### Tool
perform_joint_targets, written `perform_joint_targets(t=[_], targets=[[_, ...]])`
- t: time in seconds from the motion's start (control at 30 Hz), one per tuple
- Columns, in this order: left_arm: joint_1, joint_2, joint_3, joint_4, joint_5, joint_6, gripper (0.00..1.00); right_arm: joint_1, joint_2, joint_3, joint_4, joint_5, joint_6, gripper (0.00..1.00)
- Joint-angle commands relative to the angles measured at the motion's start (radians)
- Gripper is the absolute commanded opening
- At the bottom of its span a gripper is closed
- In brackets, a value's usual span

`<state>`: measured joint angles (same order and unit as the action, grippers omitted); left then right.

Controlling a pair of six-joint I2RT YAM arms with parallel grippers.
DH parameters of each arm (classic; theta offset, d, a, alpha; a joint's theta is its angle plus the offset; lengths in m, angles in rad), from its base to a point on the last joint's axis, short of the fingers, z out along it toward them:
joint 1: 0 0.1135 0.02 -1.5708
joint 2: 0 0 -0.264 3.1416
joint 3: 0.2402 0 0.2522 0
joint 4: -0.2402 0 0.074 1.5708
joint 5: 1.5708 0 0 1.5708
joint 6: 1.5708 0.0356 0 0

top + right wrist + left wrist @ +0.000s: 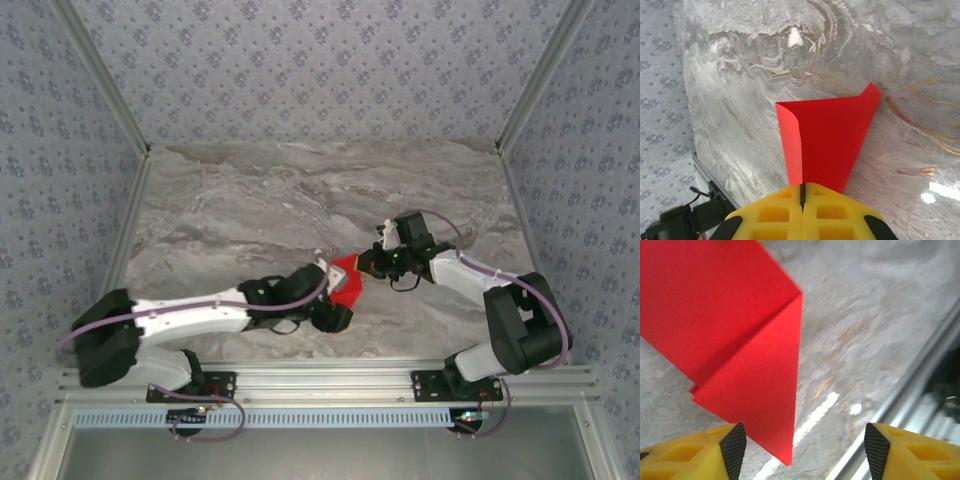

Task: Fold a paper plane with a square sheet of paper (fold left side to right side)
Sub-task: Fold the wing for the fifth time at the center of the table.

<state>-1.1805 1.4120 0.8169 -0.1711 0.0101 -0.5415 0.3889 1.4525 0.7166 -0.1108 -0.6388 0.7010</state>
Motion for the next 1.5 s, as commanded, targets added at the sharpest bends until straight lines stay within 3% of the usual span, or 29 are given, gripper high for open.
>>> perform_joint_targets(t=[0.0,0.13,0.63,1.47], targets=[[-0.054,0.087,0.099,-0.068,-0.174,-0.014,0.68,0.004,-0.014,0.019,-0.1,0.068,0.063,0.0],[-0.082,0.179,0.181,-0.137,-0.253,-0.016,0.69,0.005,-0.01,0.02,-0.111,0.074,0.078,0.0],[-0.105,0.383,0.352,-0.284,-0.333,-0.009,0.68,0.01,0.016,0.032,-0.11,0.085,0.104,0.0],[-0.116,0.502,0.428,-0.317,-0.331,0.008,0.39,0.025,0.089,0.053,-0.116,0.102,0.099,0.0]])
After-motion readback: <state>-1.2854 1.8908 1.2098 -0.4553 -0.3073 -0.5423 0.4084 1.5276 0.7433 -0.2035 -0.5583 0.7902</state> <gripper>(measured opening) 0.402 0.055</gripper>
